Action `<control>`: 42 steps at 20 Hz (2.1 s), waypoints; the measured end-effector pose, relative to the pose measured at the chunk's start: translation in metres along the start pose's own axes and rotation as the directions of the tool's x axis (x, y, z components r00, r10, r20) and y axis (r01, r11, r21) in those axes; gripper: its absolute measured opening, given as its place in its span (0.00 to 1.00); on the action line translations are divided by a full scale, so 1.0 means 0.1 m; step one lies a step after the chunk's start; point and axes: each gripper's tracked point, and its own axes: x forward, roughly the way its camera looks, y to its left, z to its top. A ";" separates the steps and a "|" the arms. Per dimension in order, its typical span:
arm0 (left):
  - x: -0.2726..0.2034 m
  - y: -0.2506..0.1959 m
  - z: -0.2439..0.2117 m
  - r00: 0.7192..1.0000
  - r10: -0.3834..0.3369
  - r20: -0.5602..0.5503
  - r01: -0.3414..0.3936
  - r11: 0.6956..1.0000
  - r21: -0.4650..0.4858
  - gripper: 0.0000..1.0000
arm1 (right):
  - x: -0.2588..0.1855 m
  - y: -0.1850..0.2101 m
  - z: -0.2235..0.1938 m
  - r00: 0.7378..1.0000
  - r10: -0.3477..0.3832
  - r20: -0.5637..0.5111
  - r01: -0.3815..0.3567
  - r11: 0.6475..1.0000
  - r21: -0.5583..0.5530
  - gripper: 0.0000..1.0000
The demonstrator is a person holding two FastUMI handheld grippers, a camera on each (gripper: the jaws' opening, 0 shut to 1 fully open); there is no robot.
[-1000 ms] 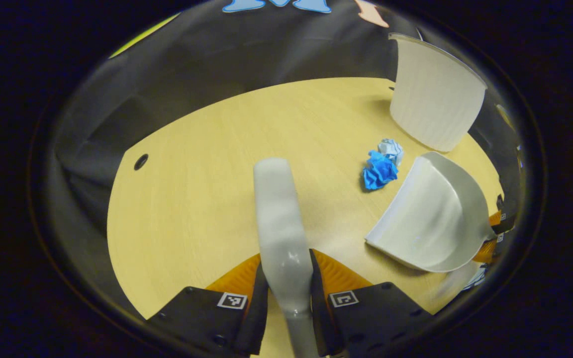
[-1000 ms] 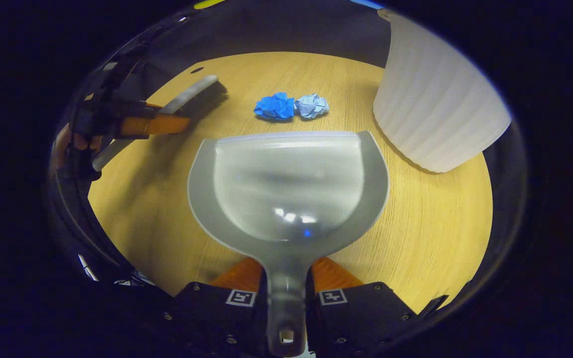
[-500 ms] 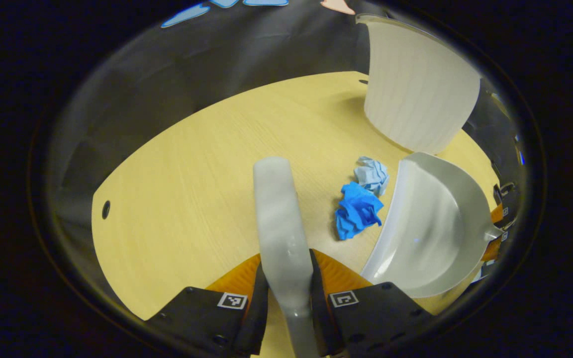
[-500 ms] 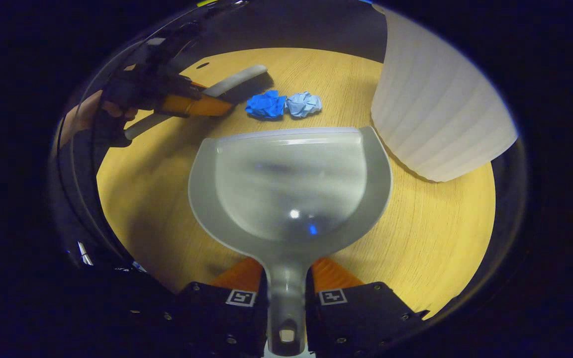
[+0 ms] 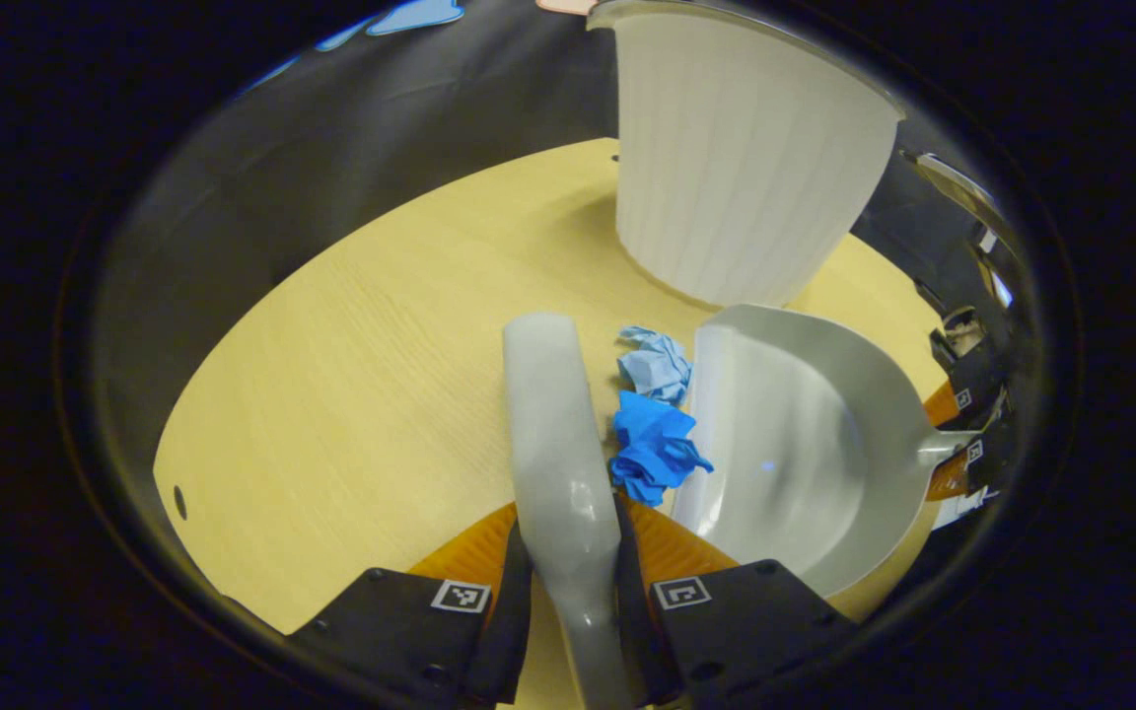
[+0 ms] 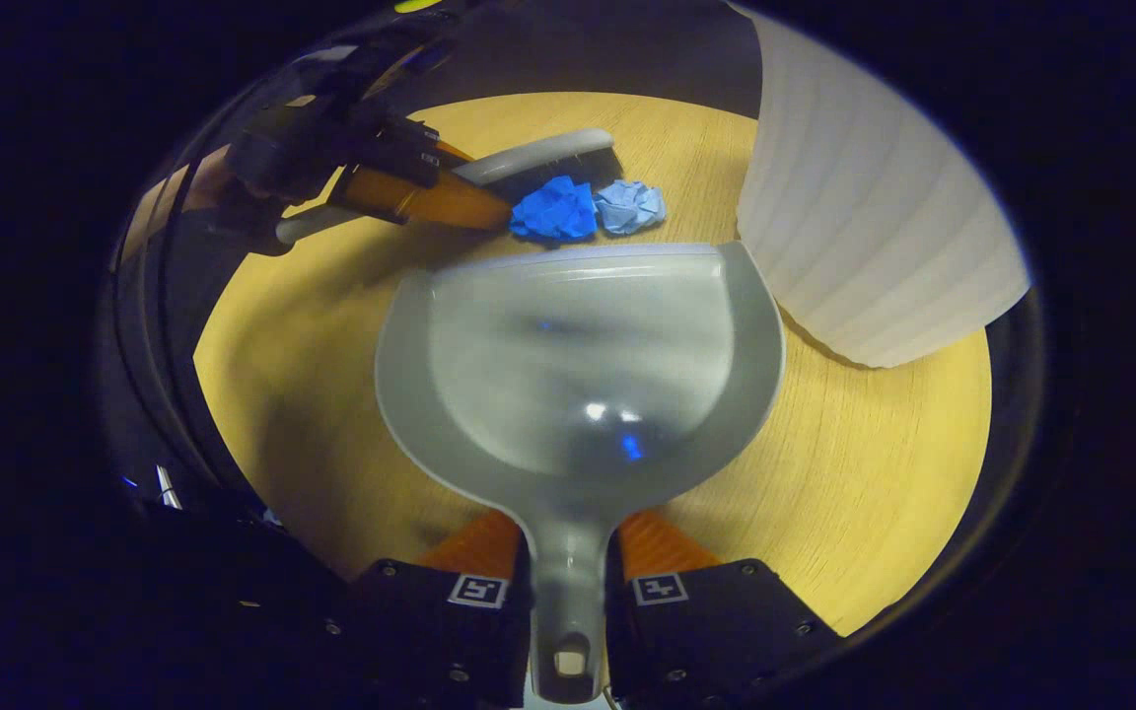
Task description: Pick up the small broom and dustpan from the desktop, sweep the trash into the dustpan with the broom, and then empty the trash into the garbage bin.
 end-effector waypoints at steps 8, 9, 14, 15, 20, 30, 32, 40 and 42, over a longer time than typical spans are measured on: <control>-0.46 -0.03 0.18 0.991 -0.133 0.014 0.132 0.989 0.074 0.46 | -0.17 0.08 0.14 1.000 0.007 0.017 -0.008 1.000 0.002 0.31; -0.51 -0.03 0.20 0.989 -0.147 0.013 0.145 0.986 0.081 0.46 | -0.20 0.08 0.18 1.000 0.008 0.022 -0.008 1.000 0.003 0.32; -0.79 0.06 0.13 0.979 -0.203 0.008 0.200 0.973 0.116 0.44 | -0.14 0.04 0.42 0.999 0.005 0.045 -0.005 1.000 0.012 0.31; -0.85 0.04 0.12 0.977 -0.212 0.009 0.210 0.971 0.114 0.43 | -0.14 0.04 0.46 0.999 0.002 0.048 -0.003 1.000 0.016 0.31; -0.89 0.02 0.15 0.976 -0.215 0.023 0.211 0.972 0.100 0.45 | -0.09 0.02 0.51 0.998 -0.023 0.059 0.020 0.999 0.046 0.31; -1.17 0.42 0.14 0.991 -0.078 0.112 0.083 0.996 -0.035 0.48 | 0.13 -0.15 0.33 0.996 -0.066 0.053 0.061 0.994 0.087 0.31; -1.22 0.54 0.06 0.992 -0.040 0.122 0.050 0.995 -0.084 0.48 | 0.14 -0.17 0.32 0.995 -0.076 0.059 0.070 0.994 0.089 0.31; -1.40 1.04 -0.32 0.983 0.121 0.141 -0.072 0.948 -0.311 0.48 | 0.13 -0.15 0.42 0.992 -0.078 0.095 0.068 0.992 0.103 0.31; -1.54 1.21 -0.51 0.980 0.147 0.137 -0.090 0.930 -0.355 0.48 | 0.09 -0.13 0.50 0.992 -0.068 0.110 0.056 0.993 0.105 0.31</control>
